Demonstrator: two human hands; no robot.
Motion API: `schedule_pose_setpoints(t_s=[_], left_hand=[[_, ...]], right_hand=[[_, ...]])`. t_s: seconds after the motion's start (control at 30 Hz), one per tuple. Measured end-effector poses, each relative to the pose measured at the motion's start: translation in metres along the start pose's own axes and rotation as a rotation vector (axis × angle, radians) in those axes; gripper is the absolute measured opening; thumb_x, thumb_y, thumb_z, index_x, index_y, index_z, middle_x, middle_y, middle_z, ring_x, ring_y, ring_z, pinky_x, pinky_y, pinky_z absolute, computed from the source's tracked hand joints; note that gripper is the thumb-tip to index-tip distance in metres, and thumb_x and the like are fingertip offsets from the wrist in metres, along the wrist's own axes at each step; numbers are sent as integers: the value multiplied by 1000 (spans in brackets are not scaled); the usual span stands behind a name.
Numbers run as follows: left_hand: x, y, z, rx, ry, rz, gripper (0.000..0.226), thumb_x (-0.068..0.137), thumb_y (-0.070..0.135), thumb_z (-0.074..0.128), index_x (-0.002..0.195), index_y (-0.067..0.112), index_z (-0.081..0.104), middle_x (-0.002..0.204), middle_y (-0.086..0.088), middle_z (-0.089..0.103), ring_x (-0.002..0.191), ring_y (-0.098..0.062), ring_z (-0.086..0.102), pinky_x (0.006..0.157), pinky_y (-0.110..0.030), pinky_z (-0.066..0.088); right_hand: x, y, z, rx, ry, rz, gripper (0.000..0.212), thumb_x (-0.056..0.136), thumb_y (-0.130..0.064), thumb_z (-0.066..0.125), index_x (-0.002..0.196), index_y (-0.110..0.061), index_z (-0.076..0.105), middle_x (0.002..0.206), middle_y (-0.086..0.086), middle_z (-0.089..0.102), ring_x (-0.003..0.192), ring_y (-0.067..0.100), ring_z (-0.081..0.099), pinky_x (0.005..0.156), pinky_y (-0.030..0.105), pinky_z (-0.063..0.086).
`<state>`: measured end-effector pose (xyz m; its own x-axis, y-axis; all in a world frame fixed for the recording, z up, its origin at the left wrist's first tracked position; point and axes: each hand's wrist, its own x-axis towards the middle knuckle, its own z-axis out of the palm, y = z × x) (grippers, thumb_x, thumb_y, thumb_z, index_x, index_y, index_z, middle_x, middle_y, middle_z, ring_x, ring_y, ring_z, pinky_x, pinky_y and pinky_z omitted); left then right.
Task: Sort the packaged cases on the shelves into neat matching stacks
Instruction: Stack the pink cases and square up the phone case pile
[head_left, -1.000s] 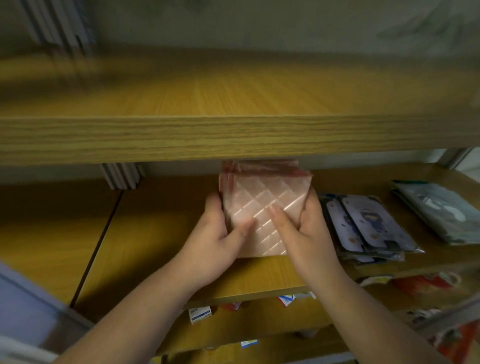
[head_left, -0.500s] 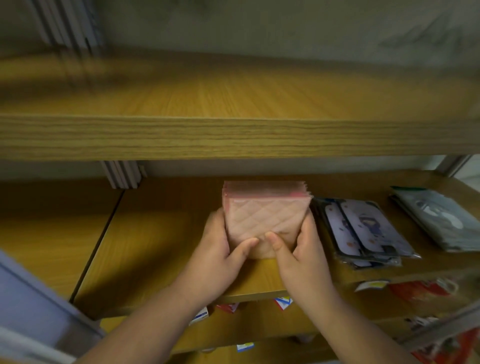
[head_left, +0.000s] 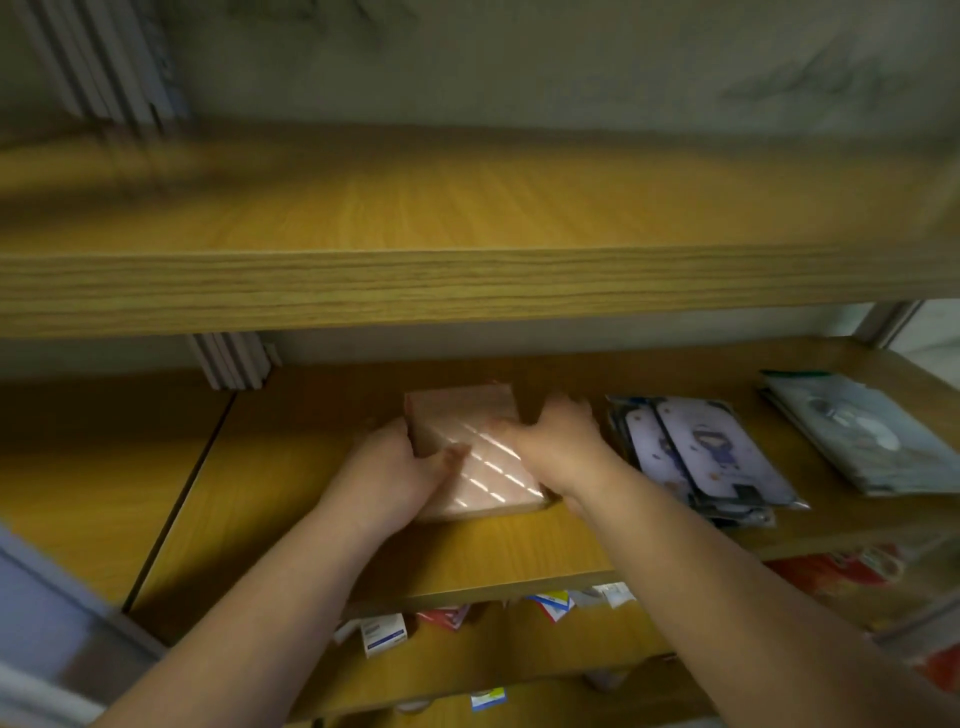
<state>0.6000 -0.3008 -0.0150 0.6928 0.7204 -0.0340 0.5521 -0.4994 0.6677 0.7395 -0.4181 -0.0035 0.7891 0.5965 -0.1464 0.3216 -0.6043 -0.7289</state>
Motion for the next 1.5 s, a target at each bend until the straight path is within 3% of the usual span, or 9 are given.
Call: schedule_pose_setpoints(t_s=[0.23,0.43,0.57,0.67,0.9,1.03,1.17,1.3,1.5], left_hand=[[-16,31,4,187,177,34,71,84,71,46,129,18,62,128,-14,66,120,-36,56,99,-45,48],[-53,124,63,184,265,299,66,89,60,52,140,18,57,142,-8,58,133,-25,44,108,-29,28],[-56,161,110,125,-98,65,89,89,73,44,158,20,26,161,-7,36,147,-26,30,117,-38,27],[-58,173,136,104,-239,-23,85,90,74,39,154,19,28,152,-6,45,139,-26,37,111,-43,37],[-59,200,155,-550,-150,-236,32,91,28,64,123,34,63,110,9,75,105,-13,67,83,-29,53],[-43,201,148,-865,16,-523,37,89,20,69,123,4,65,111,-22,72,105,-38,68,77,-39,50],[-34,207,138,-956,-112,-523,24,98,26,60,106,7,73,89,-14,79,70,-24,76,52,-28,56],[-34,213,151,-713,-132,-458,47,89,33,75,127,8,61,114,-15,75,102,-30,72,92,-43,58],[-43,199,153,-696,-67,-210,37,88,28,78,120,19,64,109,-4,78,101,-24,75,90,-47,59]], right_hand=[[-20,41,-77,-33,103,-140,72,79,-66,57,135,-22,51,133,8,53,122,28,52,100,46,47],[-19,112,-159,25,264,-53,70,87,-55,60,145,-20,44,146,8,47,131,26,46,105,46,41],[-26,146,-163,198,-15,73,69,84,-64,60,143,-34,43,137,-9,44,109,13,52,88,36,43],[-27,156,-152,229,-88,-13,37,81,-57,60,117,-49,55,131,-18,49,127,15,44,104,43,41],[-15,162,-152,448,-253,-142,35,93,-22,60,118,-46,61,111,-22,68,100,-4,62,72,12,46],[-16,168,-153,561,-293,-86,37,92,-25,65,124,-43,57,114,-18,68,93,-6,62,52,3,45],[-11,175,-161,610,-317,-16,33,88,-37,71,118,-42,59,106,-19,71,94,-2,65,59,12,47],[-4,179,-164,604,-353,-36,35,83,-35,77,115,-40,63,99,-20,75,88,-2,69,67,17,50],[1,178,-163,737,-378,60,48,84,-52,69,127,-33,56,121,-1,68,102,16,68,79,31,54]])
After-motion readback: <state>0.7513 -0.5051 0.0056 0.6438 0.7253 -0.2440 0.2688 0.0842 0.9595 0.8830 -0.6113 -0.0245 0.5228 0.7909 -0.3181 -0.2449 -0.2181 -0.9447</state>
